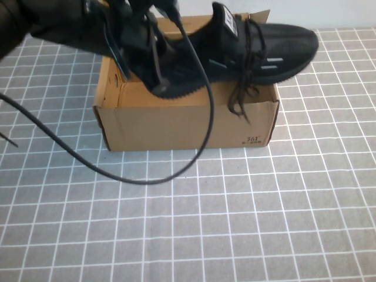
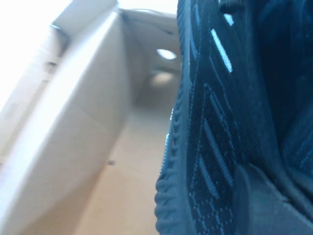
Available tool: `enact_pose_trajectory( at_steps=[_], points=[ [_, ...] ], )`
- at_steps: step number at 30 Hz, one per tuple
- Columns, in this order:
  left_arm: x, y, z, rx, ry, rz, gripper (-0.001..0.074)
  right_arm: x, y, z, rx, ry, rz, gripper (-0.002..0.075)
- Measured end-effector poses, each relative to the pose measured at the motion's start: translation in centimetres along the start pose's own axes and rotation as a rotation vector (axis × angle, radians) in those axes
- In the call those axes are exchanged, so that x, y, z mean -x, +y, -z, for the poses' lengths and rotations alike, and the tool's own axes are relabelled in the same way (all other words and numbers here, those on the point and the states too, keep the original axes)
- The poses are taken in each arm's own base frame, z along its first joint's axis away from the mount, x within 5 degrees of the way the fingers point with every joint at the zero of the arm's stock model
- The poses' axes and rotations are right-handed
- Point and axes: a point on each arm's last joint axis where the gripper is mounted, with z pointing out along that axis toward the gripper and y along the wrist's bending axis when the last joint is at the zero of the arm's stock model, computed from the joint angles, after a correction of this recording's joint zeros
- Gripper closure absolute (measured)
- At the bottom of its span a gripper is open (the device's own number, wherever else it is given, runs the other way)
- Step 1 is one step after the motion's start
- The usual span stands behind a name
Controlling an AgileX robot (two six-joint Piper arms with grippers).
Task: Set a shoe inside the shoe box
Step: Place the shoe in the shoe box
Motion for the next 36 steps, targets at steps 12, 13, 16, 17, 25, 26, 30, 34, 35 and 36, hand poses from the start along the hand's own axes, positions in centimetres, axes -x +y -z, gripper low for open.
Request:
enact_pose_trajectory(
  at_steps=[12, 13, 16, 17, 25, 26, 30, 34, 35, 36],
  points=[
    [-1.5, 5.6, 1.1, 0.047, 0.069, -0.012, 0.0673, -3.3, 0.1, 7.0, -0.069, 0.047, -0.038, 0.0741],
    [-1.8, 6.2, 0.8, 0.036, 0.083, -0.011, 0.0673, -3.7, 0.1, 7.4, -0.073, 0.054, -0.048, 0.0741],
    [-2.7, 7.6, -0.7, 0.006, 0.111, -0.016, 0.0673, -4.6, 0.2, 8.6, -0.081, 0.063, -0.065, 0.0741],
    [-3.1, 8.1, -1.3, -0.003, 0.118, -0.02, 0.0673, -4.9, 0.3, 8.8, -0.083, 0.066, -0.066, 0.0742],
    [-4.3, 11.1, -6.0, -0.015, 0.113, -0.061, 0.0673, -6.5, 0.5, 9.3, -0.085, 0.105, -0.087, 0.0742],
    [-4.5, 11.3, -6.5, -0.016, 0.109, -0.057, 0.0673, -6.7, 0.5, 9.3, -0.085, 0.11, -0.09, 0.0742],
    [-5.9, 11.9, -8.7, -0.037, 0.09, -0.039, 0.0673, -7.1, 0.6, 9.4, -0.084, 0.12, -0.093, 0.0742],
    [-7.6, 11.9, -10.6, -0.057, 0.099, -0.048, 0.0678, -7.1, 0.6, 9.5, -0.084, 0.121, -0.097, 0.0742],
    [-7.9, 11.9, -10.9, -0.058, 0.101, -0.051, 0.068, -7.1, 0.6, 9.5, -0.084, 0.121, -0.097, 0.0742],
    [-8.2, 11.9, -11.3, -0.06, 0.099, -0.054, 0.0684, -7.1, 0.6, 9.5, -0.084, 0.121, -0.098, 0.0742]
  ],
)
